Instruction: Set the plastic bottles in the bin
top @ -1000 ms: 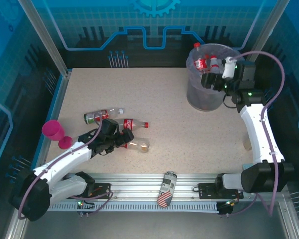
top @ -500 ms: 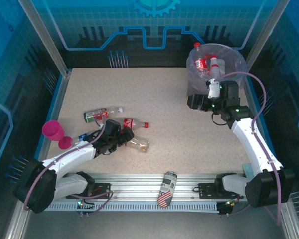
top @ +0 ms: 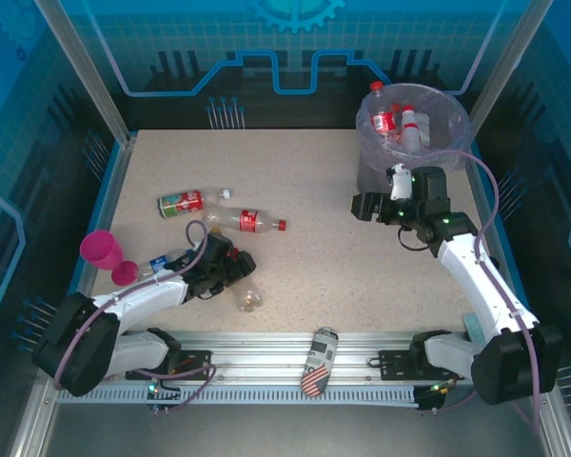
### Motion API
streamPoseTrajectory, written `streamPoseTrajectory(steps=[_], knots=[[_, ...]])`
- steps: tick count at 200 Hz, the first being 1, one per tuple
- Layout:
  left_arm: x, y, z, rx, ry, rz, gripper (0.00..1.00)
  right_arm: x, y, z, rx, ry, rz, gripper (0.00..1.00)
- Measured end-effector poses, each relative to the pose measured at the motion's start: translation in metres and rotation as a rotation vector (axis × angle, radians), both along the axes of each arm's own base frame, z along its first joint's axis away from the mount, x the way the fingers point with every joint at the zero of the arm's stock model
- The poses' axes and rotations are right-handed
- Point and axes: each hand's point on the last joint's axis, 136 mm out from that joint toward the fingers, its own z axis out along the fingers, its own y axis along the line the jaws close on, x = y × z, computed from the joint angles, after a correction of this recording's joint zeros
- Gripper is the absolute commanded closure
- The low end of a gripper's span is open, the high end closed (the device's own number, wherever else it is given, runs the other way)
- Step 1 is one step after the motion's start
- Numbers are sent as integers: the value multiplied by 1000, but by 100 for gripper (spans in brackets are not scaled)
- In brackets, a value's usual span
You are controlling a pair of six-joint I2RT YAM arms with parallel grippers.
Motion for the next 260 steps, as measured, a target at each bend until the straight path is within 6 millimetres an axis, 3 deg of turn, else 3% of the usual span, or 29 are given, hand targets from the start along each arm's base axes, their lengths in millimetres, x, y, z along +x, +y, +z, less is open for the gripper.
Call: streamPoseTrajectory(steps=[70, 114, 151, 190, 227, 260], knots=[[-5, -3, 28, -6, -62, -82, 31, -3, 12, 3, 35, 11, 2, 12], [1, -28, 75, -67, -217, -245, 31, -11, 51, 17, 119, -4, 64, 11], [3, -55, 102, -118, -362, -408, 32, -13, 91, 27, 235, -5, 125, 8], [9, -81, 121, -148, -501, -548, 32, -6, 129, 10, 312, 67, 166, 8], [14, -103, 128, -164, -555, -647, 32, -14, 164, -15, 332, 158, 234, 7], [21, -116, 134, -175, -584, -684, 32, -13, 178, -19, 359, 179, 251, 7]])
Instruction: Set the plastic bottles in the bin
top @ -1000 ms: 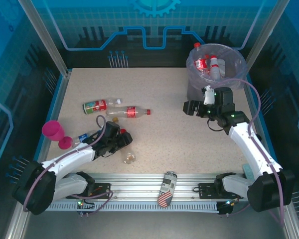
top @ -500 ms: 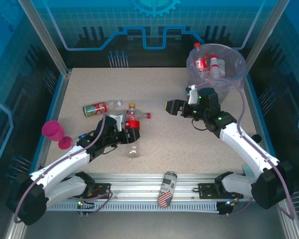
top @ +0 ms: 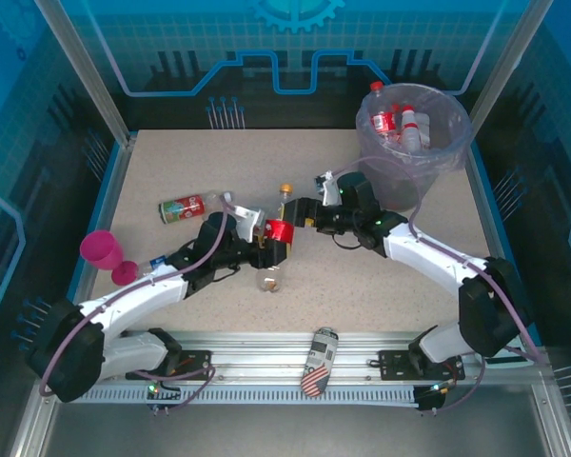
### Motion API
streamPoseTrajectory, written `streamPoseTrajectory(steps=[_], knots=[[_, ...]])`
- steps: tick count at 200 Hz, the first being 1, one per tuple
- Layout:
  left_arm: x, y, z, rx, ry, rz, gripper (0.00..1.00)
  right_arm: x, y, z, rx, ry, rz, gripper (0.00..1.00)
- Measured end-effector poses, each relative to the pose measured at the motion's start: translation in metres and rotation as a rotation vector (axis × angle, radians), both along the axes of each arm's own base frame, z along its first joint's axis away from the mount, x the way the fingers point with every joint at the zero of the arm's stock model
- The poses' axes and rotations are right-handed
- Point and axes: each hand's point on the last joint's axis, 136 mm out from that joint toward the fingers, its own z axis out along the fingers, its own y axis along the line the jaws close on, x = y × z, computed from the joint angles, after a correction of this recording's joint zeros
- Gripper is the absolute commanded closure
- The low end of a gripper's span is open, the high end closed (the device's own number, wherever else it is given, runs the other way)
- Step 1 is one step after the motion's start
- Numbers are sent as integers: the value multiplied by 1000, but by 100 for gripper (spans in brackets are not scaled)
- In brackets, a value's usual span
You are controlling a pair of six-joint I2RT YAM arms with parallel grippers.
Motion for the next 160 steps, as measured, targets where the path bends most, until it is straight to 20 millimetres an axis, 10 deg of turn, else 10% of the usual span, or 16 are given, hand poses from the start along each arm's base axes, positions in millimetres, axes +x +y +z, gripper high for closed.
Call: streamPoseTrajectory(steps=[78, 160], knots=[[3, -19, 14, -26, -47, -60, 31, 4, 20, -1, 77, 30, 23, 27], [3, -14, 25, -38, -83, -29, 1, 6, 11, -4, 27, 8, -9, 41]])
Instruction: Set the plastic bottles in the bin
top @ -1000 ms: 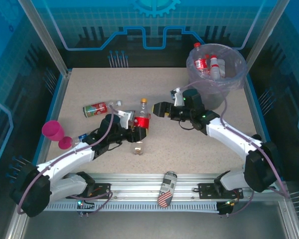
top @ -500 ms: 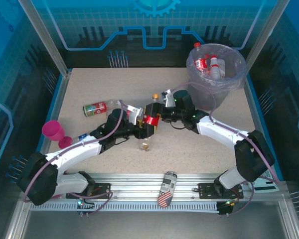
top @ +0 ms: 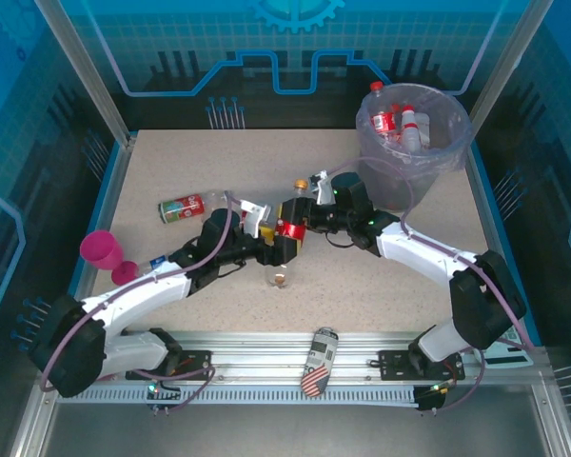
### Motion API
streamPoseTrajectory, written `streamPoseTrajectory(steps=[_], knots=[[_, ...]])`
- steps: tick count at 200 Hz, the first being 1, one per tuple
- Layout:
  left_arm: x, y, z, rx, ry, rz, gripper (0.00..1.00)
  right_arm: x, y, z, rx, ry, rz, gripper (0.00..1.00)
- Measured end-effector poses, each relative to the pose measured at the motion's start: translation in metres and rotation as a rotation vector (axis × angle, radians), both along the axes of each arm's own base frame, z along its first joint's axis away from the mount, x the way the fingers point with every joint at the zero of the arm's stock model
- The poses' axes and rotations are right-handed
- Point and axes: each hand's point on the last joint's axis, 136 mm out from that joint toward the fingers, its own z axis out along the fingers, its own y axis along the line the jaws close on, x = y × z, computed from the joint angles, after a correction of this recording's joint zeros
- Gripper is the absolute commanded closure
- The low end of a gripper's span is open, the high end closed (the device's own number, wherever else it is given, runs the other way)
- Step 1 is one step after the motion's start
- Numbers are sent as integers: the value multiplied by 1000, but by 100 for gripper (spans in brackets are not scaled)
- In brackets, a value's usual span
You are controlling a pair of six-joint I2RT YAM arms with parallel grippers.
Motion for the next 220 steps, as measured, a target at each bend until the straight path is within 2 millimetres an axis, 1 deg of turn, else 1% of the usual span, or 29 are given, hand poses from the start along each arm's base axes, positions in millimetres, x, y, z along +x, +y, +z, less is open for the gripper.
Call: streamPoseTrajectory(steps=[11, 24, 36, 44, 56, 73, 87, 92, 107, 123, 139, 165, 180, 194, 202, 220], knots=[[-2, 3, 4, -6, -12, 8, 1, 2, -4, 0, -19, -6, -5, 42], [-7, 8, 10, -13, -29, 18, 1, 9, -12, 6, -51, -32, -24, 43], [-11, 14, 16, -18, -45, 34, 1, 21, -23, 21, -81, -80, -51, 43], [-13, 19, 19, -15, -51, 52, 1, 29, -31, 36, -104, -124, -71, 44], [-14, 27, 23, -11, -51, 85, 1, 42, -46, 64, -146, -212, -112, 44], [-15, 37, 20, 9, -27, 138, 1, 56, -69, 117, -212, -368, -179, 45], [-14, 46, 10, 38, 19, 188, 1, 64, -93, 167, -270, -516, -247, 46], [-14, 49, 6, 49, 37, 205, 1, 65, -101, 182, -285, -558, -268, 46], [-14, 59, -8, 82, 99, 262, 1, 69, -132, 231, -338, -691, -359, 47], [-13, 67, -20, 111, 156, 310, 1, 71, -165, 271, -402, -797, -459, 47], [-11, 73, -29, 123, 205, 354, 1, 73, -194, 300, -481, -879, -558, 48], [-10, 80, -40, 138, 260, 398, 1, 80, -236, 326, -641, -957, -698, 49], [-11, 82, -43, 138, 281, 412, 1, 89, -255, 333, -739, -984, -768, 49], [-12, 83, -45, 142, 292, 420, 1, 103, -270, 330, -837, -983, -811, 48], [-12, 84, -46, 141, 300, 428, 1, 113, -277, 325, -892, -974, -826, 48], [-12, 89, -49, 143, 322, 461, 1, 137, -288, 306, -1003, -939, -829, 47]])
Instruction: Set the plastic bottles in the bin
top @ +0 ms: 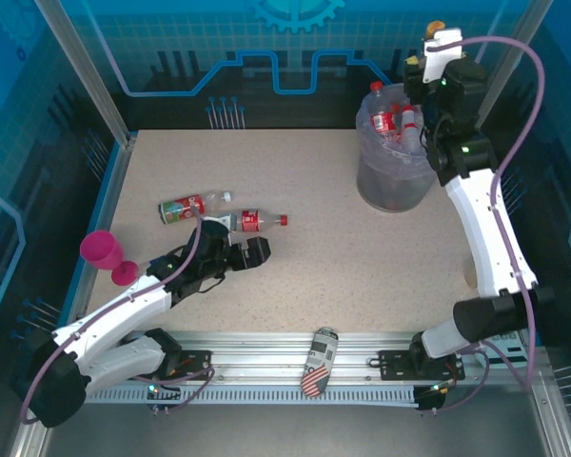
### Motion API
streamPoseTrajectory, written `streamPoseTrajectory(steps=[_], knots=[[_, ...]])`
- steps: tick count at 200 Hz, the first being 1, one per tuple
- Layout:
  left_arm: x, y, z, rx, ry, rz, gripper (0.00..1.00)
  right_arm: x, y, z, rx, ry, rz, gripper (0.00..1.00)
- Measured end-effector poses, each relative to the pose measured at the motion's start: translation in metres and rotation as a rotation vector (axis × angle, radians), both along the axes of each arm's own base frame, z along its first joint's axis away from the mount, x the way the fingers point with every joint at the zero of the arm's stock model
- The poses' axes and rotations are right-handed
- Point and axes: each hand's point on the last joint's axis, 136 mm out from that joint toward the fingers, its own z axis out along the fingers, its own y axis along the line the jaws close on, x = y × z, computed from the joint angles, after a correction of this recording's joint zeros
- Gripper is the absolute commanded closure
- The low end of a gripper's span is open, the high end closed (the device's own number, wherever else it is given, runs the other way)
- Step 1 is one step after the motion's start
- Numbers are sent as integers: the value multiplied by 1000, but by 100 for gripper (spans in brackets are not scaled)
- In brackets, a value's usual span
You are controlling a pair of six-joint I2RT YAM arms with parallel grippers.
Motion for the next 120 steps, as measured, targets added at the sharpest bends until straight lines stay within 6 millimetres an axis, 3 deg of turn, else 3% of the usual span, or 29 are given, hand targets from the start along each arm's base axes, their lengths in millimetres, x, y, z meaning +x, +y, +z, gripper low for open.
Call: streamPoseTrajectory(steps=[56, 120], knots=[[2, 12, -6, -9, 42, 85, 1, 56, -32, -67, -71, 179, -106, 47], [3, 16, -4, -12, 42, 105, 1, 89, -56, -103, -24, 344, -138, 45]])
